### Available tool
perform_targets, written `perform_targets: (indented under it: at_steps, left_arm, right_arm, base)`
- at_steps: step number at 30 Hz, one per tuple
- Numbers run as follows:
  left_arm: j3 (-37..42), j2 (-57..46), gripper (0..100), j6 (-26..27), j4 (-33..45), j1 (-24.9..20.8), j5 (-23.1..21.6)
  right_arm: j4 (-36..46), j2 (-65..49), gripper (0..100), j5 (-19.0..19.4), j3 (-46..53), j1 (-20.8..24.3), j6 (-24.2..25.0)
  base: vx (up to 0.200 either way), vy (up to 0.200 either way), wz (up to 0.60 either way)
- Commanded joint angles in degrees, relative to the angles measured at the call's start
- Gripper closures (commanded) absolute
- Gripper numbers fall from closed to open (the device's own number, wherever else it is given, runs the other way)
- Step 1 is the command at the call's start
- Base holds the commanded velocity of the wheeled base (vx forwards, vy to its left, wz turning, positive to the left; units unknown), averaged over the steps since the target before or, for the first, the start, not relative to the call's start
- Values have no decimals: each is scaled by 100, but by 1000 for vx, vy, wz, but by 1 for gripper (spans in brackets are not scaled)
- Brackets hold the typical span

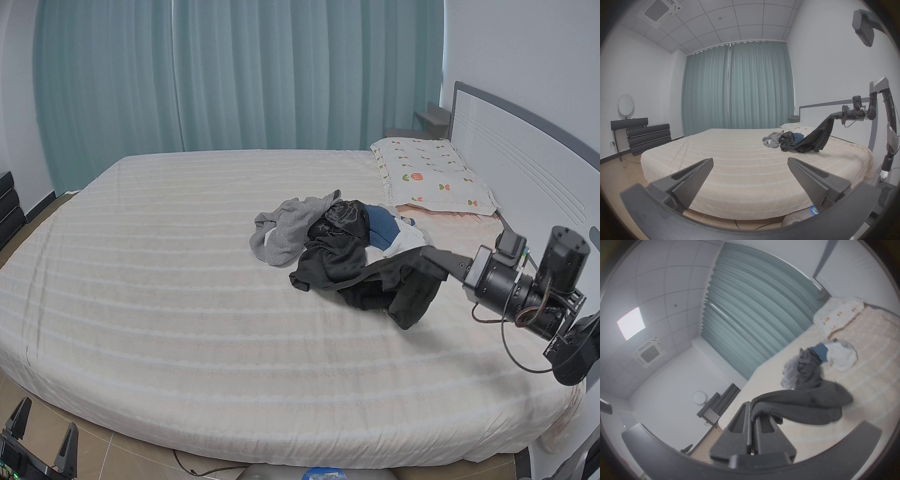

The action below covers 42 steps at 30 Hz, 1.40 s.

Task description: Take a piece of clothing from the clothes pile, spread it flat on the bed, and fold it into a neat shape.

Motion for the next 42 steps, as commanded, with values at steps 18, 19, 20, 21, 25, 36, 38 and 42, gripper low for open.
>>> perform_targets:
  at_steps: [18,19,20,21,25,36,38,42]
  left_arm:
    - [-1191,3766,0,344,-264,-412,-1269]
    - [-1208,4153,0,292,-431,-562,-1260]
    - [-1217,4460,0,257,-598,-623,-1260]
    - [-1226,4856,0,169,-844,-658,-1260]
    - [-1235,6227,0,-77,-1688,-834,-1225]
    - [-1727,9057,0,-1255,-3674,-1950,-487]
    - [-2052,9453,0,-1501,-3709,-2161,-214]
    - [-2659,10094,0,-1818,-3709,-2495,-82]
  right_arm:
    - [677,-716,100,21,-797,384,-83]
    - [677,-708,100,21,-797,358,-110]
    - [677,-708,100,21,-797,340,-110]
    - [686,-716,100,30,-789,332,-110]
    - [721,-699,100,30,-753,349,-110]
    - [712,-664,100,56,-718,323,-101]
    - [712,-672,100,56,-718,305,-101]
    - [712,-699,100,30,-718,288,-101]
  base:
    - [0,0,0]
    - [0,0,0]
    - [0,0,0]
    - [0,0,0]
    - [0,0,0]
    - [0,0,0]
    - [0,0,0]
    - [0,0,0]
